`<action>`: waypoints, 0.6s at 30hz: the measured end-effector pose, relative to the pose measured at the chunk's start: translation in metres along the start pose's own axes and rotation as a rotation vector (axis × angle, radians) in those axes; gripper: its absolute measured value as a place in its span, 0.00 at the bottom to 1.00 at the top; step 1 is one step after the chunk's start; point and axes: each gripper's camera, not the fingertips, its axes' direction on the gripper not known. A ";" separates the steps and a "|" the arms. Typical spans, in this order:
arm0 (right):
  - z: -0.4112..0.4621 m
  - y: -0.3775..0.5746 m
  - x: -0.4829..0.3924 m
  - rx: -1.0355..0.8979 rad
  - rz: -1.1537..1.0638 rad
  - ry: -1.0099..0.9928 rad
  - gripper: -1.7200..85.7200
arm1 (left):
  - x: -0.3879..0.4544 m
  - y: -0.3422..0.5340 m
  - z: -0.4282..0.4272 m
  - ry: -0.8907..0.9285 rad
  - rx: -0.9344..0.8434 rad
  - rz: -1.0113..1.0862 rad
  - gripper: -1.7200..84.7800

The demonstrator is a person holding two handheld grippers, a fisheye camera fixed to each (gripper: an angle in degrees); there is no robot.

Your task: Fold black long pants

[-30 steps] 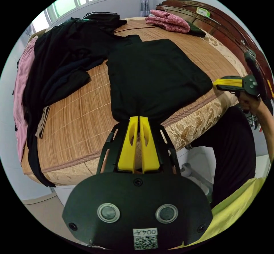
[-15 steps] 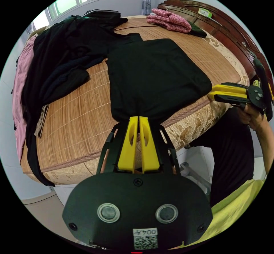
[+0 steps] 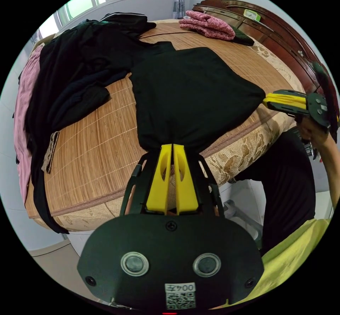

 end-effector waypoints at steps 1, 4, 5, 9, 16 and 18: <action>0.009 -0.001 0.011 -0.038 0.046 -0.065 0.01 | 0.000 -0.001 0.001 0.000 -0.001 0.002 0.03; 0.026 0.001 0.036 -0.093 0.146 -0.187 0.02 | -0.002 -0.003 0.003 0.006 -0.003 0.001 0.03; 0.024 0.003 0.041 -0.066 0.145 -0.217 0.02 | -0.003 -0.003 0.004 0.007 -0.002 -0.001 0.03; 0.020 0.008 0.055 -0.037 0.144 -0.350 0.06 | -0.005 -0.004 0.008 0.013 0.001 -0.007 0.03; 0.022 -0.011 0.067 -0.011 0.166 -0.437 0.13 | -0.009 -0.006 0.014 0.018 0.001 -0.011 0.03; 0.019 -0.018 0.066 0.013 0.174 -0.415 0.09 | -0.009 -0.007 0.015 0.014 0.001 -0.009 0.03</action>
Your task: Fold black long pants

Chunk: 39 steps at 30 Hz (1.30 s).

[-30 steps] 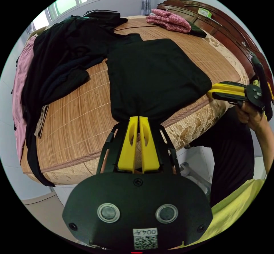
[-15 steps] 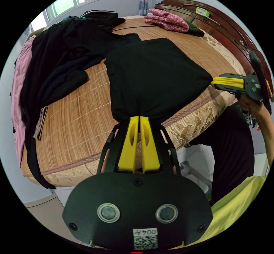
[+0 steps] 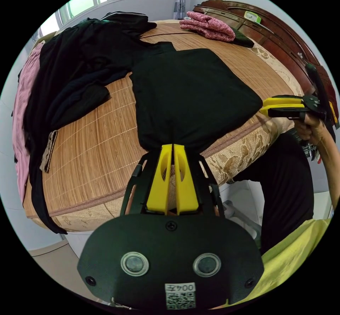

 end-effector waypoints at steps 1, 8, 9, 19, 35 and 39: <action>0.001 -0.005 -0.002 -0.005 -0.004 0.054 0.07 | -0.001 0.000 0.001 -0.001 0.000 0.000 0.03; 0.003 -0.020 0.030 -0.088 0.139 0.064 0.07 | -0.007 -0.003 0.007 0.012 -0.003 -0.004 0.03; 0.000 -0.021 0.034 -0.086 0.163 0.074 0.07 | -0.008 -0.003 0.008 0.012 -0.002 -0.004 0.03; -0.003 -0.069 0.008 -0.094 0.022 0.081 0.08 | -0.019 -0.007 0.018 0.017 -0.006 -0.017 0.04; 0.032 -0.107 0.038 -0.275 -0.008 0.060 0.08 | -0.053 -0.005 0.005 0.078 -0.008 0.048 0.14; 0.031 -0.111 0.047 -0.262 -0.013 0.060 0.08 | -0.043 -0.015 0.030 -0.020 -0.088 0.122 0.14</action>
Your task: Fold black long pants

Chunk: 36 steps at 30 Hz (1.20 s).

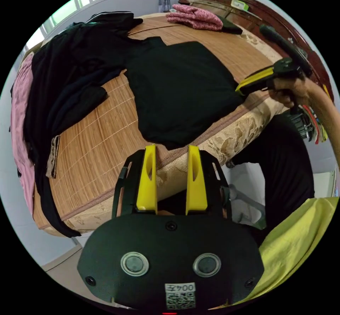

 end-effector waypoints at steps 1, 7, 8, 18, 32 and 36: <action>-0.001 -0.001 0.003 -0.001 0.001 0.002 0.08 | 0.000 -0.002 0.003 0.005 0.001 0.008 0.13; -0.004 -0.003 0.020 0.004 0.016 -0.011 0.08 | -0.029 0.002 0.009 0.049 0.018 -0.053 0.06; -0.005 -0.003 0.025 0.004 0.019 -0.024 0.08 | -0.033 0.003 0.010 0.057 0.020 -0.056 0.06; -0.030 0.045 0.102 0.259 0.156 -0.303 0.10 | -0.086 0.025 -0.011 0.177 0.141 -0.166 0.05; -0.011 0.043 0.137 0.267 0.281 -0.395 0.08 | -0.094 -0.029 0.034 0.120 0.071 -0.220 0.06; -0.017 0.019 0.136 0.120 0.249 -0.337 0.08 | -0.099 -0.048 0.036 0.082 0.017 -0.158 0.06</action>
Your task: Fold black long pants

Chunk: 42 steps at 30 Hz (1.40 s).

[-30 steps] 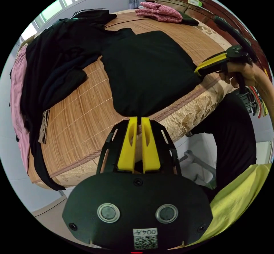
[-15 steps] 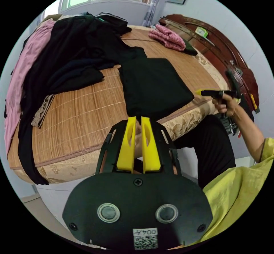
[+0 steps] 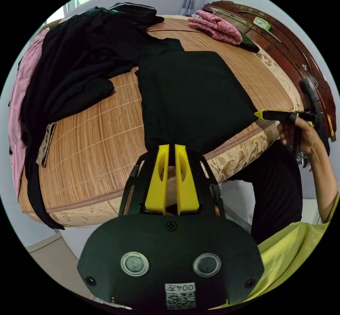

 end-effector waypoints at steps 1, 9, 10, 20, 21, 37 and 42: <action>0.002 -0.008 -0.003 -0.051 -0.016 0.023 0.08 | -0.001 -0.006 0.001 -0.006 -0.012 0.012 0.06; 0.011 -0.041 -0.018 -0.206 -0.065 0.139 0.08 | -0.012 -0.033 0.005 -0.048 -0.047 0.066 0.06; 0.011 -0.044 -0.019 -0.216 -0.068 0.144 0.08 | -0.014 -0.036 0.006 -0.051 -0.050 0.069 0.06; 0.009 -0.054 -0.027 -0.242 -0.097 0.187 0.09 | -0.051 -0.058 0.010 0.039 -0.040 0.037 0.07; 0.007 -0.054 -0.026 -0.245 -0.098 0.178 0.10 | -0.058 -0.059 0.010 0.072 -0.034 0.033 0.08; -0.054 -0.110 -0.045 0.080 -0.228 0.051 0.13 | -0.106 -0.177 -0.026 0.145 0.081 0.156 0.18; -0.016 -0.136 -0.043 -0.098 -0.189 0.180 0.13 | -0.106 -0.219 0.008 0.038 -0.090 0.145 0.18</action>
